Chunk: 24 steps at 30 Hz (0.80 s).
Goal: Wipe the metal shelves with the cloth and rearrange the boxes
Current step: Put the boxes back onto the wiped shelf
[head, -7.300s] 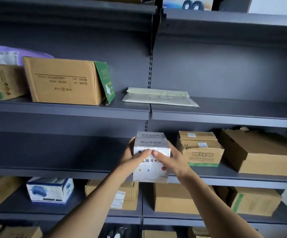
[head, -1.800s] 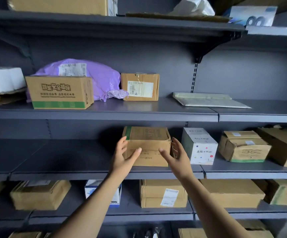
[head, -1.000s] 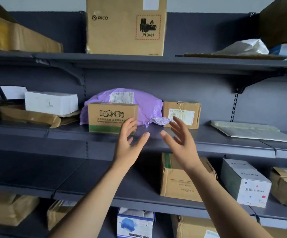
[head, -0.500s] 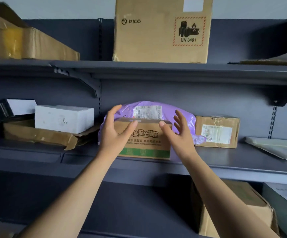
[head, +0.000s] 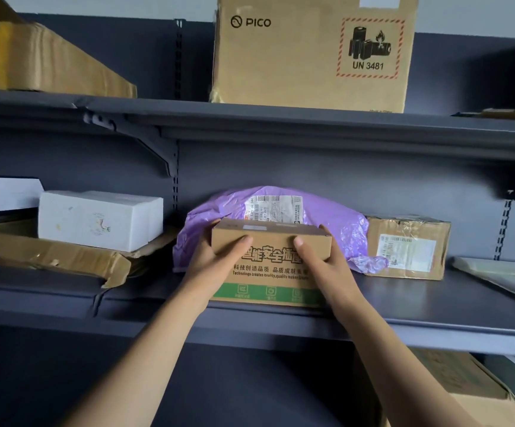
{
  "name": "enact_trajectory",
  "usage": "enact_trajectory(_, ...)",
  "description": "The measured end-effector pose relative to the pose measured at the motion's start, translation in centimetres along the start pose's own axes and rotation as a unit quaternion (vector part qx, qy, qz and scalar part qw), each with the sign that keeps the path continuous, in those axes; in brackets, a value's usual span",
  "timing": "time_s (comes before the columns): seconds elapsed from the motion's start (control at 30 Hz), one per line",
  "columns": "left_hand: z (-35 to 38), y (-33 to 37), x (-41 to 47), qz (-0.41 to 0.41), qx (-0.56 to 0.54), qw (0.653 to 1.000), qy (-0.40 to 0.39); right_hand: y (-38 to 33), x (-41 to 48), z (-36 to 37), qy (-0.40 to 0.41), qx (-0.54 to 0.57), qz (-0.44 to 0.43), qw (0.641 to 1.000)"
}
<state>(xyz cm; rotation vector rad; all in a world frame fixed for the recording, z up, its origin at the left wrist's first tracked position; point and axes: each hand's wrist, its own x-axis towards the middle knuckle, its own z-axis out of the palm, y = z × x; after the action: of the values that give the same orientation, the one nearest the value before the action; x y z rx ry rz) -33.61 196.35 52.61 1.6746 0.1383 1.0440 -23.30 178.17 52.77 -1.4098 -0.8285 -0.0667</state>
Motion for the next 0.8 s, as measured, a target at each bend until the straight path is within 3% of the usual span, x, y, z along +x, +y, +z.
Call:
enact_trajectory(0.23, -0.6, -1.2, 0.1, -0.019, -0.022, 0.998, -0.051, 0.2, -0.4, -0.2, -0.006, 0.015, -0.003, 1.0)
enact_trajectory(0.8, -1.4, -1.5, -0.6, 0.001, -0.044, 0.997, -0.066, 1.1, -0.4, -0.6, 0.015, -0.015, -0.002, 1.0)
